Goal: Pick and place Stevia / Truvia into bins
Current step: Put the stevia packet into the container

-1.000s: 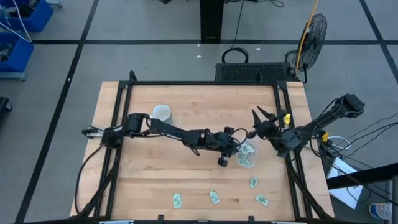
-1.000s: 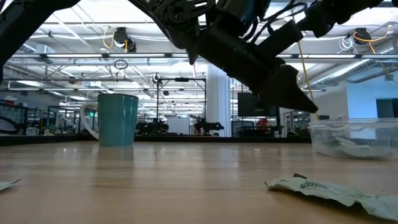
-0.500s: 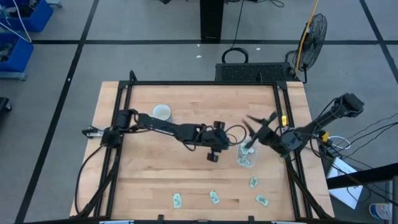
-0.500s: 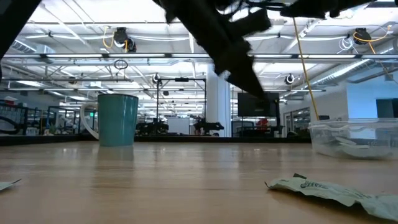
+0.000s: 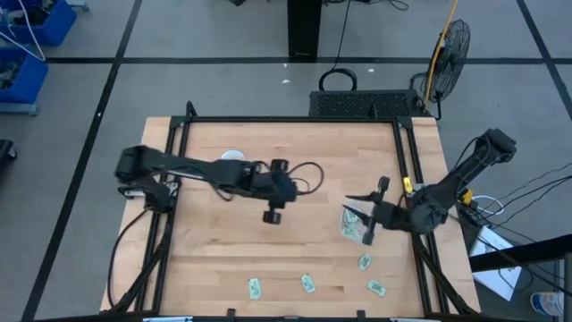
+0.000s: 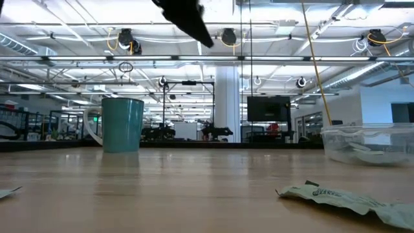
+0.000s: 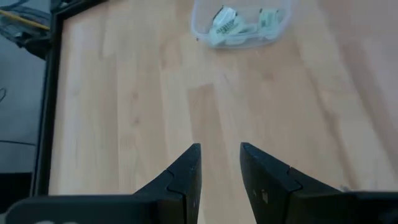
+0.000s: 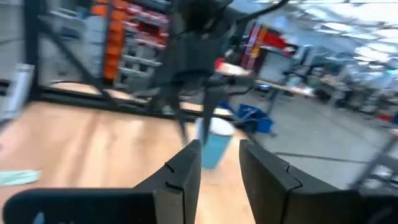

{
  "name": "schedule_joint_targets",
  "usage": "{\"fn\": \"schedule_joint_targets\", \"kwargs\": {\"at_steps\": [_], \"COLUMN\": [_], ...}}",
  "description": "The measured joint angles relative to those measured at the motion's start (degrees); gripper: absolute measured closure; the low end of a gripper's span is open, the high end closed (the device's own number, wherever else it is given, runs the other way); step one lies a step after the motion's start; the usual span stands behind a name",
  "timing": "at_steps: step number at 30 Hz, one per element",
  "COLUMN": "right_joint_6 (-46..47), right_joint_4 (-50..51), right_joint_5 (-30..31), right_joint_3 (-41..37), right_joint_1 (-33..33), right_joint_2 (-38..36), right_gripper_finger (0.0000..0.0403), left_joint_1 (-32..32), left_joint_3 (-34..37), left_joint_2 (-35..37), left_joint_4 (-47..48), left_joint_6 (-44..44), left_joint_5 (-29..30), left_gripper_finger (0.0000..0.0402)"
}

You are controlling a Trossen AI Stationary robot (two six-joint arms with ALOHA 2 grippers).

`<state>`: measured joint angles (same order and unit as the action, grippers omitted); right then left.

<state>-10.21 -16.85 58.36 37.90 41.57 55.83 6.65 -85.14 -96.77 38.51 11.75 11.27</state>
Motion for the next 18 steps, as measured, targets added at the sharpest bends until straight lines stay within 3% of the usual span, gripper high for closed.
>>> {"fn": "schedule_joint_targets", "kwargs": {"at_steps": [4, 10, 14, 18], "right_joint_6": [9.4, 32.6, 39.3, 38.3], "right_joint_4": [9.6, 19.8, 16.8, 7.0], "right_joint_5": [-3.2, -12.2, -22.9, -26.0], "right_joint_3": [1.1, 0.1, -3.0, -7.2], "right_joint_1": [5.9, 12.4, 15.9, 18.6], "right_joint_2": [-0.6, 0.6, 2.5, 5.1], "right_gripper_finger": [0.0284, 0.0232, 0.0208, 0.0201], "left_joint_1": [2.0, 5.2, 6.8, 8.5], "left_joint_3": [5.0, 13.8, 18.8, 21.0], "left_joint_2": [6.9, 14.1, 15.6, 15.3], "left_joint_4": [0.6, -2.3, -4.6, -7.6], "left_joint_6": [-3.7, -13.0, -17.2, -20.0], "left_joint_5": [2.6, 8.3, 8.8, 9.6], "left_gripper_finger": [0.0284, 0.0284, 0.0284, 0.0284]}}
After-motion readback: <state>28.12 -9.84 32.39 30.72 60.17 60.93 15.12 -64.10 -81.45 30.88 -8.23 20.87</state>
